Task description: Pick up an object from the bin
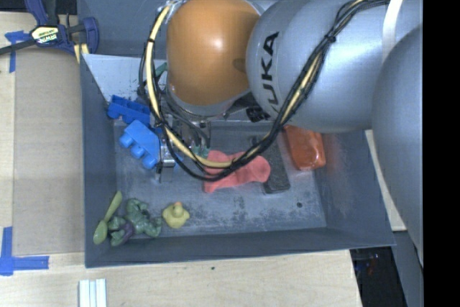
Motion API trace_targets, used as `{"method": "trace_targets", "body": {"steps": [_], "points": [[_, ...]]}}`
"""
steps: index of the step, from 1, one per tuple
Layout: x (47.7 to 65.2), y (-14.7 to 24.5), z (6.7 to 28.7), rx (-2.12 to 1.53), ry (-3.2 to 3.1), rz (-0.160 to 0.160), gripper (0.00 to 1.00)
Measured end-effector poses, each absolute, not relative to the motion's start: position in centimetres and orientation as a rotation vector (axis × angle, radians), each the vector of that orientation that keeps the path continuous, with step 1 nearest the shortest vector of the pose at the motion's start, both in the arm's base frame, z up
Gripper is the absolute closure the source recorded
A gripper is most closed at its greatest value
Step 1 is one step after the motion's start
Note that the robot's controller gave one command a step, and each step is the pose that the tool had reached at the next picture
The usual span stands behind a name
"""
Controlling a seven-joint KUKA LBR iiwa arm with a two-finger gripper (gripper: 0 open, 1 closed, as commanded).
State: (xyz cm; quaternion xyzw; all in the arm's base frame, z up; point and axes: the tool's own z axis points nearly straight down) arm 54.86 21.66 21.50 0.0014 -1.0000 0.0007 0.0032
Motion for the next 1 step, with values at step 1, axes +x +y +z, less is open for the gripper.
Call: {"method": "trace_targets", "body": {"steps": [1], "points": [[55.10,21.56,21.99,-0.001,-3.144,-0.002,0.00]]}}
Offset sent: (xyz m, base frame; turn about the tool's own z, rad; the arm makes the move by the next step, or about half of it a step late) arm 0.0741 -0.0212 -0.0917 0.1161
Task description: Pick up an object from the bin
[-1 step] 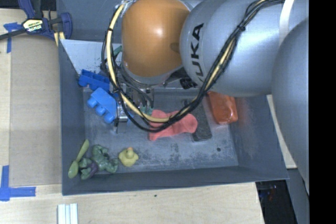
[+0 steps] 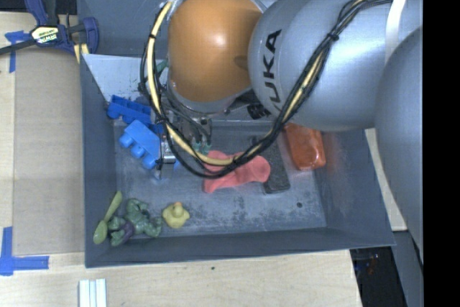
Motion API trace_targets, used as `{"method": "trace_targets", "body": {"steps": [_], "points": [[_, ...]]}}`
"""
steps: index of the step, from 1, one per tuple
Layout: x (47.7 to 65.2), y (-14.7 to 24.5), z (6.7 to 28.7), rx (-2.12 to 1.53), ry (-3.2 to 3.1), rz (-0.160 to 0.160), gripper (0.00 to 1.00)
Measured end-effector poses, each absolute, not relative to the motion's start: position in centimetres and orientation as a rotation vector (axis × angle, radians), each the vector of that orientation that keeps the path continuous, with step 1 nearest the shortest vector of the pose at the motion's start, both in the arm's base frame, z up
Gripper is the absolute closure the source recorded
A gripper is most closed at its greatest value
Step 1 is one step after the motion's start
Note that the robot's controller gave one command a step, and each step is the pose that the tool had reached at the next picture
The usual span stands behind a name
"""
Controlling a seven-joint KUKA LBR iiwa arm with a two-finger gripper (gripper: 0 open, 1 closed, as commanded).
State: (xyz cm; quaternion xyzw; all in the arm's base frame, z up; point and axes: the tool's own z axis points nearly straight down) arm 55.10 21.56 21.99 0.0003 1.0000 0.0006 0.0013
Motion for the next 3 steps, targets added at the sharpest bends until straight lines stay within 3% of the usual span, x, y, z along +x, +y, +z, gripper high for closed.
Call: {"method": "trace_targets", "body": {"steps": [1,2,3], "points": [[60.3,20.2,15.7,0.121,3.129,0.007,0.00],[60.3,18.4,9.2,-0.219,3.125,0.006,0.00],[61.1,17.8,7.7,-0.175,3.145,0.010,0.00]]}}
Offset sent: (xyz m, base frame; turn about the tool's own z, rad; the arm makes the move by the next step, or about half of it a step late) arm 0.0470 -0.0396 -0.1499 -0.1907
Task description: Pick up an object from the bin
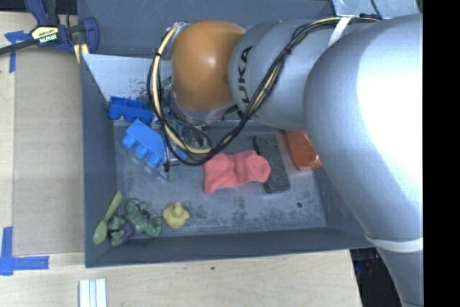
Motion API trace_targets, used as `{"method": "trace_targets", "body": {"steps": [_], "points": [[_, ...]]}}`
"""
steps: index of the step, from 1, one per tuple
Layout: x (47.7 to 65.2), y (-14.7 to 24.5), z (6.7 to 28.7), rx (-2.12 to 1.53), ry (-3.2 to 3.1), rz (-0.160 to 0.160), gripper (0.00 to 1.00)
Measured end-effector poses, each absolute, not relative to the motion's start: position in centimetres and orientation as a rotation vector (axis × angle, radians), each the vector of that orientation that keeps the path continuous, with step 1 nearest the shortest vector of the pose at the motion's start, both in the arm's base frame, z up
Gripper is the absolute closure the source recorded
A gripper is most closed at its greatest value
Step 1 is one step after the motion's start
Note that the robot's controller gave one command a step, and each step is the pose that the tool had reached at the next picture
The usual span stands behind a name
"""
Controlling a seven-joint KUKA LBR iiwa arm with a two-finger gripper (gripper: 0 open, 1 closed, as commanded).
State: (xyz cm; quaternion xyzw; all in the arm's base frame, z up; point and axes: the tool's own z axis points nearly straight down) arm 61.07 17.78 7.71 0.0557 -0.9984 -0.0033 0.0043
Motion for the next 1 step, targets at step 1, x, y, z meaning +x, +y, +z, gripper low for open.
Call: {"method": "trace_targets", "body": {"steps": [1], "points": [[61.93,21.46,7.53,0.474,-3.121,-0.002,1.00]]}}
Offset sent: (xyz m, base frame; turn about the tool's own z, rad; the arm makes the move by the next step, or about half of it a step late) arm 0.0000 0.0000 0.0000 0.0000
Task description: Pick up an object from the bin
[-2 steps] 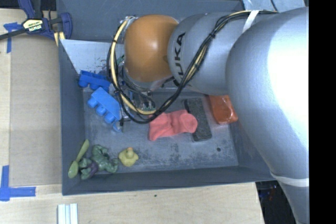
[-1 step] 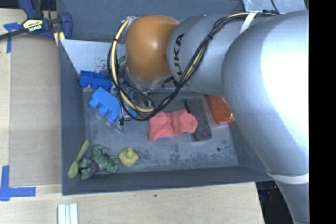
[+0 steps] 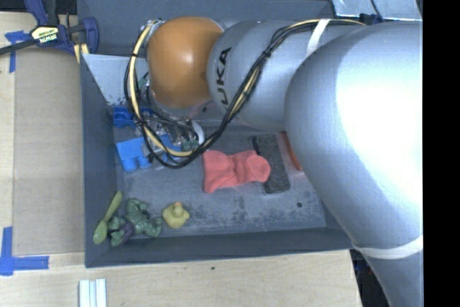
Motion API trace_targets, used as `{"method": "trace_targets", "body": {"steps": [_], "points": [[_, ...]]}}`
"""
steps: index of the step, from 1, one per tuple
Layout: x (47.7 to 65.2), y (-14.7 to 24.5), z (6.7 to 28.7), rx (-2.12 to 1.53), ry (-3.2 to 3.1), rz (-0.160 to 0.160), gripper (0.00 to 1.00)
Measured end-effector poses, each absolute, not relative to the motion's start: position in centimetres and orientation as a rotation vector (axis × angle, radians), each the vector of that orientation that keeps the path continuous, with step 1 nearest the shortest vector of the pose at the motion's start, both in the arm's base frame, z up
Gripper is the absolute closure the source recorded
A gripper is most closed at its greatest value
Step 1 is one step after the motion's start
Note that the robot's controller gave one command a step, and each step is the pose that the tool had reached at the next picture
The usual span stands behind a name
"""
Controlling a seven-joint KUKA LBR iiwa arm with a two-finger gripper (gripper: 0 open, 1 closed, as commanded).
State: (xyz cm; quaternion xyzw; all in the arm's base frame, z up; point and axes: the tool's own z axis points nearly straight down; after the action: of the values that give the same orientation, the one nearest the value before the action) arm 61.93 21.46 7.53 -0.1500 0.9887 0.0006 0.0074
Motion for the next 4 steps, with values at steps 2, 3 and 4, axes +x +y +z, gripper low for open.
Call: {"method": "trace_targets", "body": {"steps": [2,3,4], "points": [[61.5,23.7,7.5,-0.440,3.087,-0.010,1.00],[59.7,24.0,7.2,-0.519,3.076,-0.005,0.00],[59.7,24.0,7.2,-0.518,3.076,-0.004,1.00]]}}
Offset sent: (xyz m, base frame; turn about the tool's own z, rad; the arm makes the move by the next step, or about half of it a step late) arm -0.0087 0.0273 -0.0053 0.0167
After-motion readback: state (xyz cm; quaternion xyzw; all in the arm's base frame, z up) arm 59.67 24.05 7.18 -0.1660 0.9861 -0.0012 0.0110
